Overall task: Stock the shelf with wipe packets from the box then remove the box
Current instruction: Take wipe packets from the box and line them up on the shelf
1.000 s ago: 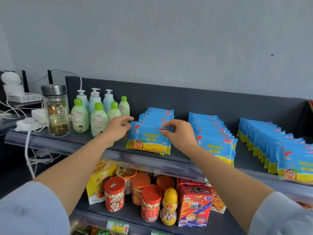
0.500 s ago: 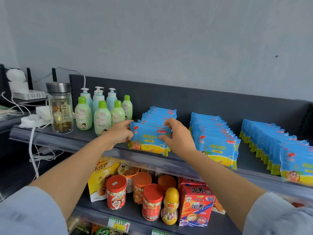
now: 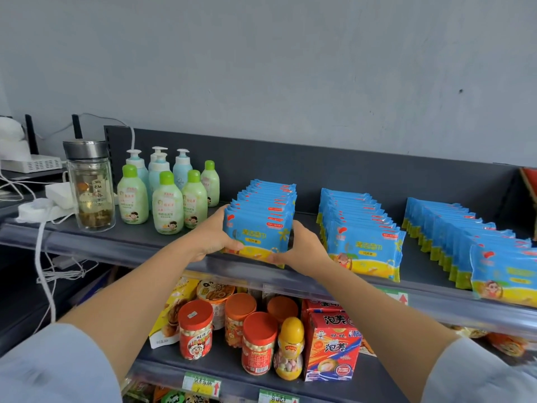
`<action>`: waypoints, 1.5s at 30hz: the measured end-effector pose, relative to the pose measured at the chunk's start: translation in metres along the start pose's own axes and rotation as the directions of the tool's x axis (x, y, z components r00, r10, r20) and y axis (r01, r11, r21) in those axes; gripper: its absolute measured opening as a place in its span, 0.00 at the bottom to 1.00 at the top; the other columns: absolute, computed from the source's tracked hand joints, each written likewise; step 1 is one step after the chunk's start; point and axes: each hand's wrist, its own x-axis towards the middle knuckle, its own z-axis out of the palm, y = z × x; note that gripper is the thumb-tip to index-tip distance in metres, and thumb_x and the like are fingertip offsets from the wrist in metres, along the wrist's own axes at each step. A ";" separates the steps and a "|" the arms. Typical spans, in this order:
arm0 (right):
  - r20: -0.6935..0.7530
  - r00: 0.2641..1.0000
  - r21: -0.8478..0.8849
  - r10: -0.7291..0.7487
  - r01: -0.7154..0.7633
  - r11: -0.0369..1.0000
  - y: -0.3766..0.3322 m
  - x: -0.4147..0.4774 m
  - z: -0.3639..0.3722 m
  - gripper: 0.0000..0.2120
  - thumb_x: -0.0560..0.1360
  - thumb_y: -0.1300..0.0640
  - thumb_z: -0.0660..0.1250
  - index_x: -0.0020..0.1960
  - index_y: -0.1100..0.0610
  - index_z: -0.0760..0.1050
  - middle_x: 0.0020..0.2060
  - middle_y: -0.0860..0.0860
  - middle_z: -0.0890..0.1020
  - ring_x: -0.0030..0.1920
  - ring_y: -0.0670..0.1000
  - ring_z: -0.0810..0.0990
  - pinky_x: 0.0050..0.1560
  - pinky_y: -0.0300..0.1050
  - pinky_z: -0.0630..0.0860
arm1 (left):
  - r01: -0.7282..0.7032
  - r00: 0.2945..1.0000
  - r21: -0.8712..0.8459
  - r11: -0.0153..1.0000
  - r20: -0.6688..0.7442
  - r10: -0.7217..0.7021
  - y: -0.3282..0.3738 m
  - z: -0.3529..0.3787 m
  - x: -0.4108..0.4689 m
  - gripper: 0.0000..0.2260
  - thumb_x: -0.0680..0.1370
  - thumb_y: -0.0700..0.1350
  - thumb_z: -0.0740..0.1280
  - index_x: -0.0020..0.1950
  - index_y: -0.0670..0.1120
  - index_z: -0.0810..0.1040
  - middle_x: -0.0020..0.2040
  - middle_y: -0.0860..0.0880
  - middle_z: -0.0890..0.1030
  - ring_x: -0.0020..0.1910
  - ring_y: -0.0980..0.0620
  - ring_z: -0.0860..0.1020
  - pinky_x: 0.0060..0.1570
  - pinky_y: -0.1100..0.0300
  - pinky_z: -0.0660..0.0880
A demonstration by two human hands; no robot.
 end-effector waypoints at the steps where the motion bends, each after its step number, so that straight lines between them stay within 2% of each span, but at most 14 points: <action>1: 0.010 1.000 0.042 0.002 -0.003 0.999 0.001 -0.001 0.000 0.29 0.69 0.53 0.76 0.65 0.53 0.67 0.60 0.47 0.77 0.56 0.45 0.75 0.51 0.40 0.73 | -0.004 1.000 0.012 1.000 -0.006 0.004 0.000 0.000 0.001 0.36 0.67 0.27 0.73 0.70 0.48 0.66 0.59 0.53 0.78 0.60 0.52 0.76 0.62 0.52 0.74; 4: -0.009 1.000 0.057 -0.008 0.009 0.998 0.004 -0.002 -0.001 0.26 0.71 0.53 0.74 0.66 0.53 0.68 0.61 0.46 0.77 0.57 0.44 0.75 0.49 0.37 0.73 | -0.007 1.000 0.020 1.000 0.003 0.006 0.002 0.002 0.000 0.31 0.68 0.26 0.72 0.65 0.49 0.67 0.53 0.56 0.78 0.55 0.54 0.76 0.55 0.59 0.75; 7: -0.037 0.999 0.039 -0.012 0.014 0.999 0.002 -0.001 -0.001 0.26 0.72 0.54 0.74 0.65 0.54 0.68 0.60 0.46 0.77 0.52 0.41 0.72 0.42 0.32 0.70 | -0.012 1.000 0.036 0.999 0.000 0.012 0.000 0.002 0.001 0.33 0.68 0.28 0.73 0.67 0.47 0.65 0.56 0.53 0.77 0.57 0.53 0.75 0.57 0.57 0.75; 12: 0.044 0.998 0.064 0.043 -0.046 0.997 0.002 0.001 0.000 0.33 0.69 0.56 0.76 0.68 0.54 0.62 0.61 0.47 0.76 0.60 0.48 0.76 0.58 0.45 0.76 | -0.009 1.000 0.079 0.997 0.011 0.008 -0.001 0.001 0.001 0.34 0.69 0.29 0.73 0.70 0.46 0.62 0.62 0.51 0.75 0.61 0.52 0.74 0.57 0.59 0.74; 18: 0.042 0.996 0.106 0.084 -0.088 0.990 0.002 0.003 0.001 0.36 0.68 0.57 0.77 0.69 0.54 0.61 0.61 0.47 0.76 0.60 0.49 0.76 0.61 0.48 0.75 | -0.003 1.000 0.133 0.991 0.028 -0.001 0.000 -0.002 0.005 0.37 0.69 0.31 0.74 0.72 0.47 0.60 0.63 0.50 0.74 0.61 0.52 0.74 0.54 0.61 0.74; 22: 0.057 0.993 0.262 0.106 -0.117 0.958 0.003 0.006 0.001 0.38 0.67 0.61 0.77 0.70 0.51 0.60 0.60 0.47 0.76 0.61 0.49 0.77 0.62 0.51 0.76 | 0.033 0.996 0.000 0.999 0.085 -0.033 0.002 -0.001 0.006 0.42 0.67 0.26 0.73 0.74 0.49 0.57 0.63 0.51 0.75 0.62 0.51 0.75 0.60 0.55 0.74; 27: 0.074 0.995 0.202 0.070 -0.084 0.976 0.002 0.010 0.000 0.36 0.67 0.59 0.78 0.69 0.50 0.63 0.61 0.46 0.77 0.61 0.48 0.76 0.63 0.49 0.75 | 0.071 0.993 -0.105 0.992 0.099 -0.061 0.004 0.002 0.005 0.39 0.68 0.23 0.70 0.71 0.49 0.62 0.64 0.48 0.76 0.62 0.48 0.76 0.61 0.53 0.74; 30: 0.096 0.995 0.246 0.037 -0.059 0.968 0.004 0.007 -0.002 0.37 0.67 0.56 0.78 0.70 0.50 0.62 0.59 0.43 0.77 0.59 0.45 0.76 0.59 0.44 0.75 | 0.084 0.992 -0.188 0.979 0.105 -0.065 0.005 0.000 0.003 0.37 0.65 0.33 0.77 0.70 0.49 0.66 0.64 0.48 0.77 0.63 0.48 0.76 0.66 0.49 0.70; 32: 0.083 0.996 0.358 0.018 -0.046 0.933 0.001 0.004 -0.004 0.34 0.69 0.51 0.76 0.69 0.49 0.62 0.56 0.39 0.77 0.52 0.38 0.77 0.52 0.35 0.74 | 0.075 0.996 -0.224 0.972 0.059 -0.063 0.006 -0.001 0.008 0.41 0.62 0.51 0.80 0.70 0.49 0.67 0.66 0.49 0.76 0.64 0.50 0.75 0.69 0.48 0.66; 34: 0.054 0.997 0.467 0.050 -0.070 0.882 -0.007 0.004 -0.007 0.27 0.75 0.45 0.68 0.69 0.48 0.62 0.53 0.36 0.75 0.46 0.34 0.74 0.51 0.32 0.70 | 0.090 0.996 -0.231 0.969 -0.004 -0.094 0.010 0.000 0.012 0.46 0.60 0.70 0.74 0.71 0.48 0.67 0.67 0.51 0.75 0.64 0.53 0.74 0.72 0.50 0.61; 37: 0.021 0.988 0.585 0.151 -0.135 0.800 -0.015 0.019 -0.012 0.22 0.80 0.40 0.53 0.69 0.50 0.65 0.49 0.38 0.77 0.44 0.36 0.74 0.58 0.40 0.67 | 0.074 0.993 -0.290 0.954 -0.062 -0.096 0.022 0.003 0.020 0.22 0.77 0.66 0.56 0.50 0.49 0.76 0.53 0.51 0.81 0.49 0.56 0.79 0.62 0.58 0.67; 40: 0.025 0.969 0.679 0.244 -0.196 0.707 -0.018 0.036 -0.009 0.26 0.80 0.36 0.47 0.62 0.50 0.73 0.51 0.46 0.82 0.52 0.45 0.80 0.68 0.50 0.68 | 0.082 0.987 -0.318 0.945 -0.104 -0.121 0.027 0.004 0.028 0.23 0.79 0.65 0.50 0.40 0.49 0.72 0.41 0.54 0.79 0.33 0.56 0.80 0.46 0.59 0.72; 42: 0.047 0.952 0.733 0.302 -0.238 0.638 -0.020 0.043 -0.006 0.28 0.79 0.34 0.46 0.56 0.51 0.77 0.48 0.49 0.84 0.49 0.48 0.82 0.61 0.50 0.74 | 0.140 0.985 -0.384 0.913 -0.044 -0.169 0.030 0.002 0.030 0.27 0.77 0.68 0.49 0.41 0.47 0.75 0.37 0.50 0.83 0.32 0.53 0.82 0.43 0.57 0.75; 45: 0.056 0.945 0.748 0.323 -0.254 0.613 -0.023 0.047 -0.003 0.29 0.79 0.34 0.45 0.49 0.52 0.78 0.42 0.50 0.86 0.38 0.47 0.84 0.39 0.43 0.79 | 0.188 0.981 -0.387 0.903 0.111 -0.157 0.030 -0.002 0.035 0.34 0.75 0.71 0.49 0.48 0.46 0.81 0.45 0.46 0.85 0.41 0.49 0.85 0.49 0.53 0.77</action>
